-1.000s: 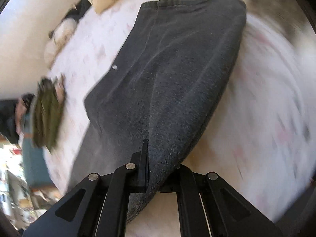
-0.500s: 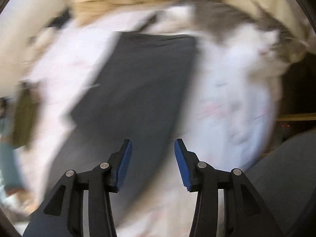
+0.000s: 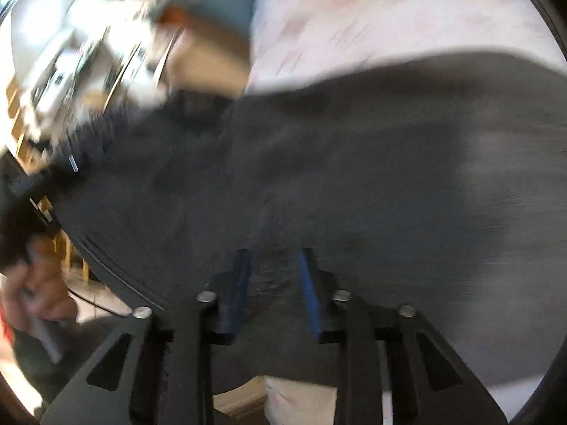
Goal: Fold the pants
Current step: 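Grasp the waistband corner with the left tool and lift it up, then fold the waistband over onto the legs with the left tool and release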
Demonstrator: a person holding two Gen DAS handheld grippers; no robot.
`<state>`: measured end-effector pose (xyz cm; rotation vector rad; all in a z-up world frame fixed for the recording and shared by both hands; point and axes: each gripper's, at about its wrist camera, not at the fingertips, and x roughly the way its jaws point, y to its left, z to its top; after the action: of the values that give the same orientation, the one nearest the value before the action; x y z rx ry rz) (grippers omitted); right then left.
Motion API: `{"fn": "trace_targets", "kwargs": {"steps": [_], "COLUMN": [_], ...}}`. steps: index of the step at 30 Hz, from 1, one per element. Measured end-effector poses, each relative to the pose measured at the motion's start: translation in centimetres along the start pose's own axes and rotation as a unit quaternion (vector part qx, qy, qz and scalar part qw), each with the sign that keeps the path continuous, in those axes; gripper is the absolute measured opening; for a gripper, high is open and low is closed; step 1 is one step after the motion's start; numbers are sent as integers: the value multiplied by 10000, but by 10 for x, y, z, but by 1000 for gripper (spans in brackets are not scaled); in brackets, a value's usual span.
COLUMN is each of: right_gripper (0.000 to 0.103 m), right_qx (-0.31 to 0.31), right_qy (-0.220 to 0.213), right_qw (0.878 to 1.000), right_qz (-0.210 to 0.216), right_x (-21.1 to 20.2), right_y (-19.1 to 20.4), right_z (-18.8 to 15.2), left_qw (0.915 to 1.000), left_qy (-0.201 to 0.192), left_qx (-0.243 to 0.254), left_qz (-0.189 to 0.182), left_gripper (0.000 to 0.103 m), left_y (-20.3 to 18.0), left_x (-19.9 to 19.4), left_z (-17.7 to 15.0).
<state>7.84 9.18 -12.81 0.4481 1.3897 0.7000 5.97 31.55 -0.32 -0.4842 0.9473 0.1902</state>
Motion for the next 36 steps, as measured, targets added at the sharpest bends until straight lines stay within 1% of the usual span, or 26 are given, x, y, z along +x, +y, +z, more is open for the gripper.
{"fn": "trace_targets", "kwargs": {"steps": [2,3,5,6,7,8,9,10,12,13,14,15,17,18,19,22,23,26,29,30,31,32,33,34,35,36], "right_gripper": [23,22,18,17,12,10,13,19,18,19,21,27,51,71,77,77,77,77,77,77,77,77,77,77,77,77], "right_qx": [-330,-351,-363,-380,-439,-550,-655,-744,-946,-910,-846,-756,-414,-295,-63,484,621,953,1389,1464,1555,1659,1691,1714,1722,1736], "right_qy": [310,433,541,597,630,694,695,635,331,151,29,-93,-416,-515,-735,-1118,-1233,-1716,-1943,-2013,-2141,-2294,-2355,-2435,-2445,-2421], "right_qw": [9988,9981,9962,9952,9941,9914,9884,9880,9906,9913,9914,9914,9908,9898,9875,9813,9790,9691,9555,9541,9535,9523,9514,9501,9497,9498], "right_qz": [-190,-279,-576,-673,-760,-966,-1179,-1199,-929,-936,-1001,-1061,-1221,-1293,-1391,-1488,-1503,-1492,-1732,-1663,-1444,-1141,-1034,-925,-928,-952], "right_x": [38,52,68,72,73,69,61,51,7,-23,-42,-63,-115,-129,-155,-198,-219,-246,-266,-272,-289,-299,-302,-307,-308,-308], "right_y": [11,11,10,8,10,13,19,23,28,21,13,2,-33,-45,-67,-111,-127,-155,-176,-179,-186,-190,-188,-189,-191,-193], "right_z": [-7,-13,-11,-12,-12,-14,-16,-17,-27,-31,-32,-34,-39,-36,-39,-44,-46,-51,-57,-55,-56,-55,-53,-51,-51,-51], "left_qw": [9998,9994,9980,9973,9967,9963,9959,9958,9952,9946,9940,9934,9910,9889,9865,9771,9755,9702,9597,9523,9403,9315,9241,9205,9177,9126], "left_qy": [108,245,500,534,503,447,395,358,267,227,193,160,90,27,-11,-123,-135,-240,-450,-536,-627,-678,-713,-653,-490,-286], "left_qx": [94,156,357,485,634,741,811,839,923,984,1038,1100,1274,1411,1553,2004,2070,2266,2639,2875,3224,3468,3663,3777,3880,4029], "left_qz": [-137,-199,-174,-145,-76,-6,58,93,165,226,274,294,389,472,518,699,739,825,854,868,892,870,816,761,696,630], "left_gripper": [14,13,13,13,13,13,13,13,14,13,13,13,14,14,14,14,14,14,14,14,14,14,14,14,14,14], "left_y": [-6,-10,-19,-25,-30,-35,-39,-41,-47,-49,-52,-57,-68,-77,-86,-119,-125,-156,-194,-210,-227,-240,-252,-260,-268,-276], "left_x": [5,11,23,25,25,25,23,22,20,19,18,17,14,12,12,12,11,9,4,3,4,7,12,21,33,49], "left_z": [0,-1,-5,-6,-7,-8,-8,-9,-10,-10,-11,-13,-17,-19,-21,-35,-37,-51,-71,-83,-102,-117,-135,-152,-170,-191]}}
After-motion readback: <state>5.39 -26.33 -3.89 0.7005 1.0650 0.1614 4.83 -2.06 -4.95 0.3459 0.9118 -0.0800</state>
